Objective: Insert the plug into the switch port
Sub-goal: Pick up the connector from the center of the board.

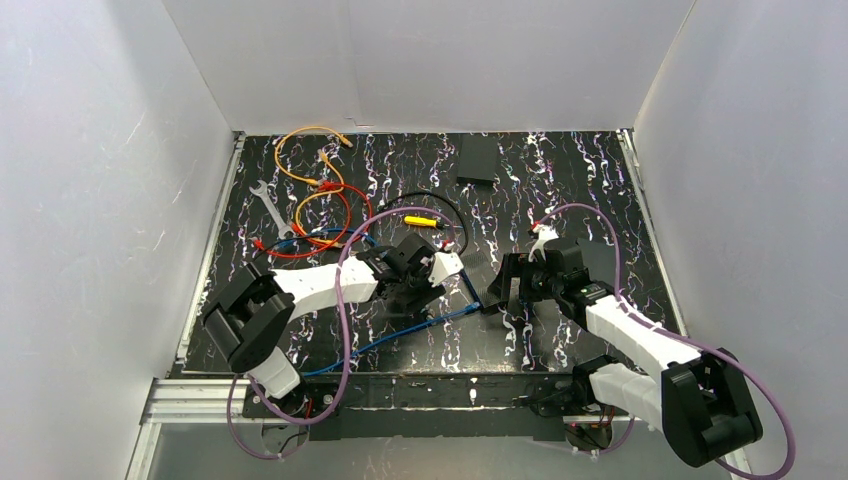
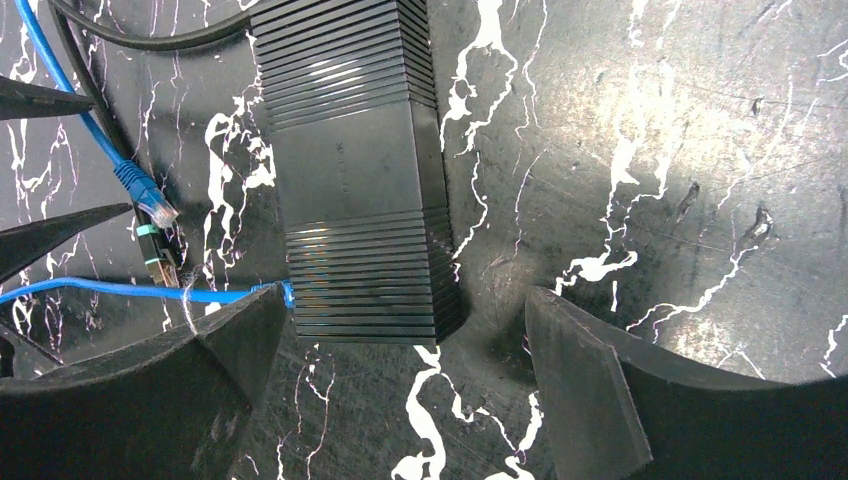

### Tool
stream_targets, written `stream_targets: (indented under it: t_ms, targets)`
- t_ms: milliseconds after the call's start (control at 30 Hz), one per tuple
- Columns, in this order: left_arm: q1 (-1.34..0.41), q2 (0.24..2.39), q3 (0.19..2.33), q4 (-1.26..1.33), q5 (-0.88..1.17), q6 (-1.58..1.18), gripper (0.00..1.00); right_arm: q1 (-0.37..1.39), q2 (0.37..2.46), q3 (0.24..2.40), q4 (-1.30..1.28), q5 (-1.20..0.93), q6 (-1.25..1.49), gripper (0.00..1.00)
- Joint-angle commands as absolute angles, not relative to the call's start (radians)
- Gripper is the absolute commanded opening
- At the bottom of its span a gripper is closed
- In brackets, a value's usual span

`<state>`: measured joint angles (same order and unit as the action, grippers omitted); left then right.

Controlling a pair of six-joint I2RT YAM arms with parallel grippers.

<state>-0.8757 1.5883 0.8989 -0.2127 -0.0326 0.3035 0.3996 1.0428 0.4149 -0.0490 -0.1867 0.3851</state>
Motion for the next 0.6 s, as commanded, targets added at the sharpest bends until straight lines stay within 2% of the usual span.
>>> stream_targets:
  t_ms: [0, 567]
  targets:
    - [-0.864, 1.611, 0.944, -0.222, -0.002, 0.308, 0.55, 0.402, 1.055, 0.411, -0.009, -0.199, 0.371, 0.97]
    - [-0.864, 1.710, 0.958, -0.181, 0.056, 0.257, 0.56, 0.402, 1.092, 0.403, 0.042, -0.198, 0.370, 0.97]
